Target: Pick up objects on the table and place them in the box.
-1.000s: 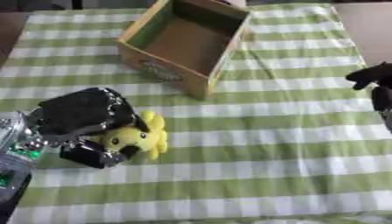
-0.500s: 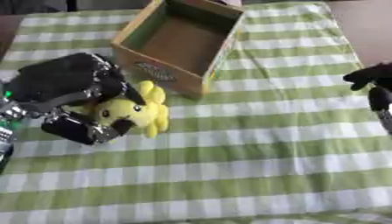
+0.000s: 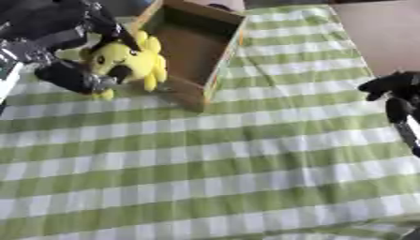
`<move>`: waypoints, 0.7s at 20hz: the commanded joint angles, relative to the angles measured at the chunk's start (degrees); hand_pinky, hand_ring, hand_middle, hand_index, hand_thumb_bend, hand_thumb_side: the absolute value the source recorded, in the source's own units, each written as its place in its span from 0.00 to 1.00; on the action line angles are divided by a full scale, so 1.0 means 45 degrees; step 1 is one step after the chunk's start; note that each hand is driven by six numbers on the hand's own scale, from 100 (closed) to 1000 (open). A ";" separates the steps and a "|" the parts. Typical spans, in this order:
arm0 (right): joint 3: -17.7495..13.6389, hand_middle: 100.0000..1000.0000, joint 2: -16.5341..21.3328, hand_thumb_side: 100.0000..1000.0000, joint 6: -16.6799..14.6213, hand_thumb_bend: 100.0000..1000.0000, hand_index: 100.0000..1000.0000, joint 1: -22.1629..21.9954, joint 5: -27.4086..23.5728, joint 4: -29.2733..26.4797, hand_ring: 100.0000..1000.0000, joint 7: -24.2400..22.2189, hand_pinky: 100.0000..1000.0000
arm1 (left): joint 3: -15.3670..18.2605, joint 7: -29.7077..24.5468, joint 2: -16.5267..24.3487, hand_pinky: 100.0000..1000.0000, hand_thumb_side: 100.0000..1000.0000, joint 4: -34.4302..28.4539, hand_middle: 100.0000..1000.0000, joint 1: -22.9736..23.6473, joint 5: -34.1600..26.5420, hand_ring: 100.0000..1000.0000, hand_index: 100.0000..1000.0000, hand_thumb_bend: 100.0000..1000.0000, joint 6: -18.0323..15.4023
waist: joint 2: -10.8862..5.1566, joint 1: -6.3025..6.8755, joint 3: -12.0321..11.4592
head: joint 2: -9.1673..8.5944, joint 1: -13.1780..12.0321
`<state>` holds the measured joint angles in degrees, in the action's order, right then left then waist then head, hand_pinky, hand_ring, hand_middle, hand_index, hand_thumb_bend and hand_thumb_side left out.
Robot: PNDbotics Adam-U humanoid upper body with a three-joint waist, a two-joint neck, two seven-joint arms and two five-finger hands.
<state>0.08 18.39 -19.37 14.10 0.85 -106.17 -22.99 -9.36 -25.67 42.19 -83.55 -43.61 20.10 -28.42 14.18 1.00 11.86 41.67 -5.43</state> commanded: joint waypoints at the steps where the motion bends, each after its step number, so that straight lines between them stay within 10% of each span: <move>1: 0.0074 0.49 0.0137 0.47 -0.0033 0.00 0.71 0.0127 -0.0162 -0.0091 0.70 -0.0129 0.76 | 0.0029 0.0546 -0.0169 0.39 0.16 0.1574 0.13 -0.0966 0.0405 0.23 0.66 0.00 -0.0052 | -0.0259 0.0021 0.0127 | -0.0224 -0.0054; 14: 0.0687 0.48 0.0008 0.48 -0.0055 0.00 0.71 0.0449 -0.0457 -0.0029 0.70 -0.0809 0.76 | 0.0409 0.5029 -0.1537 0.46 0.16 0.5953 0.31 -0.3034 0.4858 0.35 0.68 0.00 -0.1421 | -0.0002 0.0296 0.1354 | -0.0621 -0.0524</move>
<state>3.21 17.99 -19.56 15.45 -0.63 -105.94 -26.29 -8.39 -5.11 34.45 -57.05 -55.75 40.16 -34.37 15.09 2.49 18.08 39.65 -7.50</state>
